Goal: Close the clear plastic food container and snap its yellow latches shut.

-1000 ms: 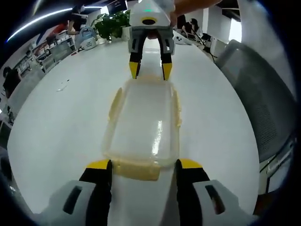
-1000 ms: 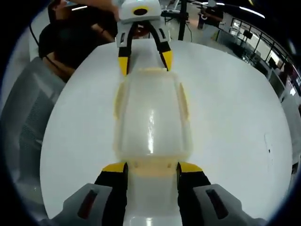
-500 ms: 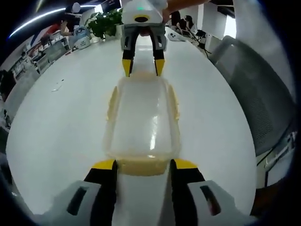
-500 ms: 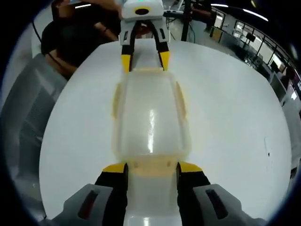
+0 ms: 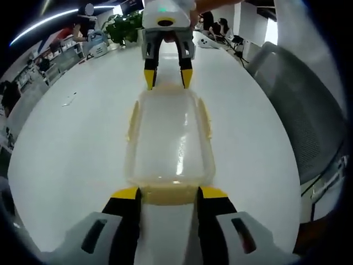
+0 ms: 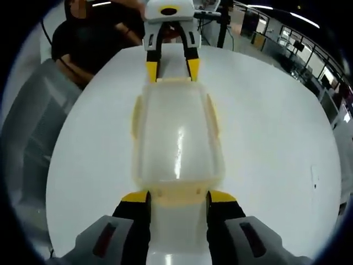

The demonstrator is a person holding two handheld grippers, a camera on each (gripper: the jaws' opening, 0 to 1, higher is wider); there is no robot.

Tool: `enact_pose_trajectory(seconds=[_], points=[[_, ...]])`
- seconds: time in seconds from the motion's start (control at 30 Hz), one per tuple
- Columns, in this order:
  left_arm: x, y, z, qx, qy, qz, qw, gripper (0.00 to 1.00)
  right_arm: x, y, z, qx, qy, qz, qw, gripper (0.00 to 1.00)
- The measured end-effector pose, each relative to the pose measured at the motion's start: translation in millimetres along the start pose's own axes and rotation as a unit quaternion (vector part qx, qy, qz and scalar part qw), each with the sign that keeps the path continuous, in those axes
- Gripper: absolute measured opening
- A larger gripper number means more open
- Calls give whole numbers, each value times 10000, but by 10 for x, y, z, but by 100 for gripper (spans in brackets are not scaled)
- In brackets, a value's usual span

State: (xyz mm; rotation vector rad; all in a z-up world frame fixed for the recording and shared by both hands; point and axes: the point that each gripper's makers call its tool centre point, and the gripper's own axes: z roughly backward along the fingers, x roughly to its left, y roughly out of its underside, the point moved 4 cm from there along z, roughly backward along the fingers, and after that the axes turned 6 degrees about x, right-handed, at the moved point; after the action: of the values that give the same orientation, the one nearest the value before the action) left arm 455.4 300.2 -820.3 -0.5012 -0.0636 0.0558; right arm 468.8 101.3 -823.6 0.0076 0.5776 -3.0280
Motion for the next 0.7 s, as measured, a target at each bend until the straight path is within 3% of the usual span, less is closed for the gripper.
enact_pose_trajectory(seconds=[0.3, 0.7], points=[[-31, -26, 4, 173, -141, -35, 9997, 41, -3, -38, -18, 377, -70, 144, 9992, 38], [-68, -31, 13, 316, -387, -9, 9988, 39, -4, -27, -11, 458, -46, 51, 9989, 37]])
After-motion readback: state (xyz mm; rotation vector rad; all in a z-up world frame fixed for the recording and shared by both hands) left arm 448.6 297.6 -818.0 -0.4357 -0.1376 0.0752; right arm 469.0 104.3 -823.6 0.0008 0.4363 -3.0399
